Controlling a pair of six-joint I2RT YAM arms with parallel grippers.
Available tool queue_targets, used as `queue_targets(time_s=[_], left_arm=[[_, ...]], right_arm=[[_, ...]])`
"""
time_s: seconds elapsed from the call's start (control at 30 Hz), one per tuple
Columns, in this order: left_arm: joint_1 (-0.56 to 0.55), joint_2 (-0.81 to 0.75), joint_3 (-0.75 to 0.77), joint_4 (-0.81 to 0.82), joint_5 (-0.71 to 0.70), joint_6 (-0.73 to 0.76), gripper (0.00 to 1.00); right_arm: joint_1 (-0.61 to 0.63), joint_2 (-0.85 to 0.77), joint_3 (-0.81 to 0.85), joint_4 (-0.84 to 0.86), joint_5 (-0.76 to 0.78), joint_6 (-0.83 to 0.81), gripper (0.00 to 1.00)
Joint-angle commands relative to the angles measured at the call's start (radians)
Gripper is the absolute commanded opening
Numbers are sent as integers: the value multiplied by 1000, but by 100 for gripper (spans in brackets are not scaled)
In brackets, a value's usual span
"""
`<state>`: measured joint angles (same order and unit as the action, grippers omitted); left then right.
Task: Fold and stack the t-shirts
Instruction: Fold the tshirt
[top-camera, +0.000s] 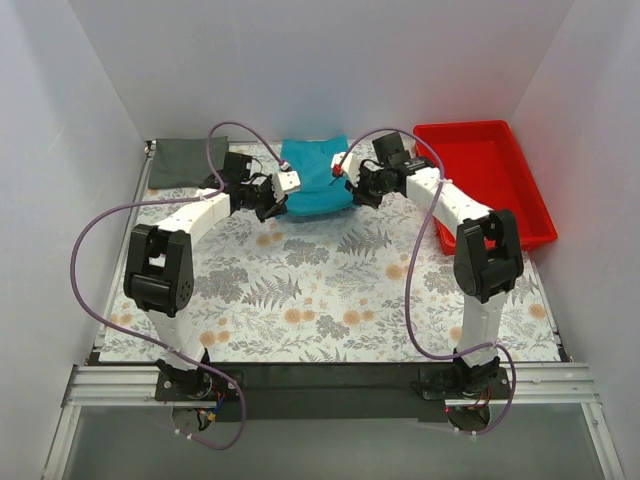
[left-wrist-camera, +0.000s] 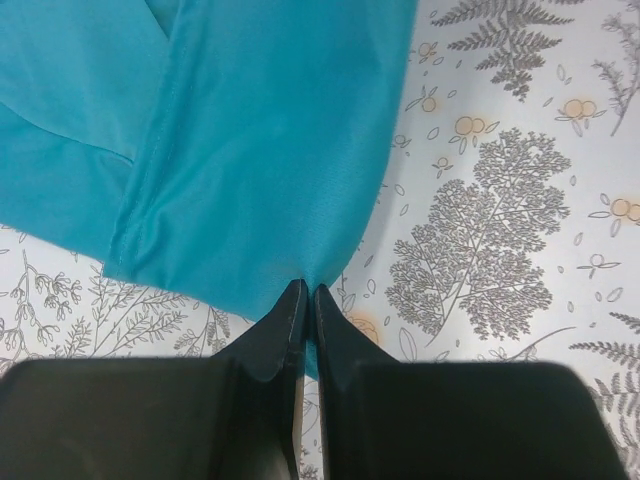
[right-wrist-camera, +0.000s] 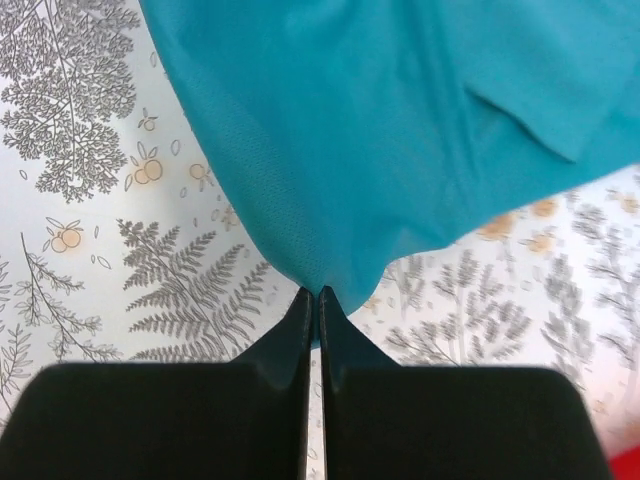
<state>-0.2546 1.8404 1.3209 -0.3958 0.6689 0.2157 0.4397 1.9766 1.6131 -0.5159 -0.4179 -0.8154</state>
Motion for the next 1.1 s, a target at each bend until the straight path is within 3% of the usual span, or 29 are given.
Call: queue_targets(time_s=[0.0,0.23,0.4,0.57,0.77,1.07], left_arm=[[3,-69,17,-99,46,-4,0],[-34,-242,-112,-268,115,13,0],[-130,-443,-278,-469,187,-1,0],[-152,-596,-327,-668,334,-105,0],[-127,-471,-96,-701,284,-119,0],[34,18,213,-703,310,-10,0]], right_arm=[[-7,-80,35,-98,-42,-4,1],[19,-243,-159,-194,-119,7,1],[123,-503,-459,-288,-203,24,1],[186,-668,-516,-366,-291,123,1],[142,-535,-352,-424,-311,70,1],[11,-126,-75,-426,-325,-63,1]])
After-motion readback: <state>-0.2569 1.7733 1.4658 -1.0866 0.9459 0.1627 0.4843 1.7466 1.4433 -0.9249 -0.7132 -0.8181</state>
